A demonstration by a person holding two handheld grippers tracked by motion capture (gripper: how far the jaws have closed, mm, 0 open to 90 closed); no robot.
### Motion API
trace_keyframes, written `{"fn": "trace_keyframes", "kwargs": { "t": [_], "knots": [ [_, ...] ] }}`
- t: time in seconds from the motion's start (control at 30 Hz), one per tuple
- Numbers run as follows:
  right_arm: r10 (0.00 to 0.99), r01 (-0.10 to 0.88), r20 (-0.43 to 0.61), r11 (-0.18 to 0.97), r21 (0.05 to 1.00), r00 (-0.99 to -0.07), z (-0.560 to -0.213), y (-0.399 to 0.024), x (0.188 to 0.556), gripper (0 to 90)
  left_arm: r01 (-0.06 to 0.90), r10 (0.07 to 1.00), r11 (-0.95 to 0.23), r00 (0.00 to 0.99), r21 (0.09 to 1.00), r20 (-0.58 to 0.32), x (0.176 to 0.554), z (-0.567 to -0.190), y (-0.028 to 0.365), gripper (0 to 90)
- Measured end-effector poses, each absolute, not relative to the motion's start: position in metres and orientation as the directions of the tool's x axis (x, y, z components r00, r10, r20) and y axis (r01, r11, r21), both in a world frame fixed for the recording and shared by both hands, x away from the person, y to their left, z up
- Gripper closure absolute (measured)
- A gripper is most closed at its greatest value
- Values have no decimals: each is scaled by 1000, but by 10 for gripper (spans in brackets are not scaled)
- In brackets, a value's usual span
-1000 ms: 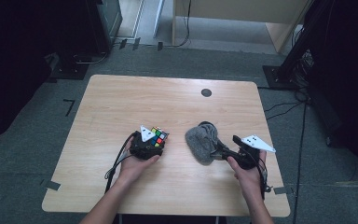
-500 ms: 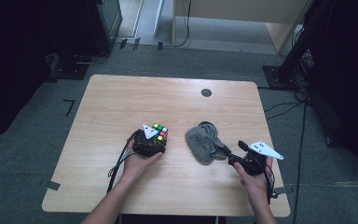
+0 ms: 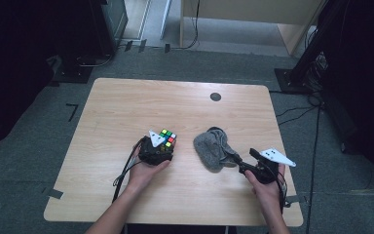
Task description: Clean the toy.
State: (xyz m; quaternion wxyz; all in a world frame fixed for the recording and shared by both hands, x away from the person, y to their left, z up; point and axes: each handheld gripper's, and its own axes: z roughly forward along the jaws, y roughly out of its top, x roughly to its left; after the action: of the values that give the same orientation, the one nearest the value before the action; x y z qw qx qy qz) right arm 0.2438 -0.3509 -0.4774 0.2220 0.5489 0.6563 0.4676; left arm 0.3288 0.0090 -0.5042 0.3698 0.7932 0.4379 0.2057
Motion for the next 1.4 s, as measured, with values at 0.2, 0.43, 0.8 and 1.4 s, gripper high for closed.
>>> {"fn": "trace_keyframes", "kwargs": {
  "t": [0.2,0.43,0.8,1.4],
  "knots": [
    [924,537,209,-5,843,-320,-477,-360,238,111,547,814,-295,574,784,-94,320,-493,38,140],
    [937,561,198,-2,828,-289,-484,-385,223,0,512,807,-224,574,829,-137,298,-480,90,134],
    [965,611,165,-8,792,-202,-499,-420,203,0,563,877,-189,465,805,-120,264,-494,175,122],
    [988,700,73,45,713,-138,-525,-436,184,0,672,947,-183,316,718,-54,229,-514,251,137]
  ]
}}
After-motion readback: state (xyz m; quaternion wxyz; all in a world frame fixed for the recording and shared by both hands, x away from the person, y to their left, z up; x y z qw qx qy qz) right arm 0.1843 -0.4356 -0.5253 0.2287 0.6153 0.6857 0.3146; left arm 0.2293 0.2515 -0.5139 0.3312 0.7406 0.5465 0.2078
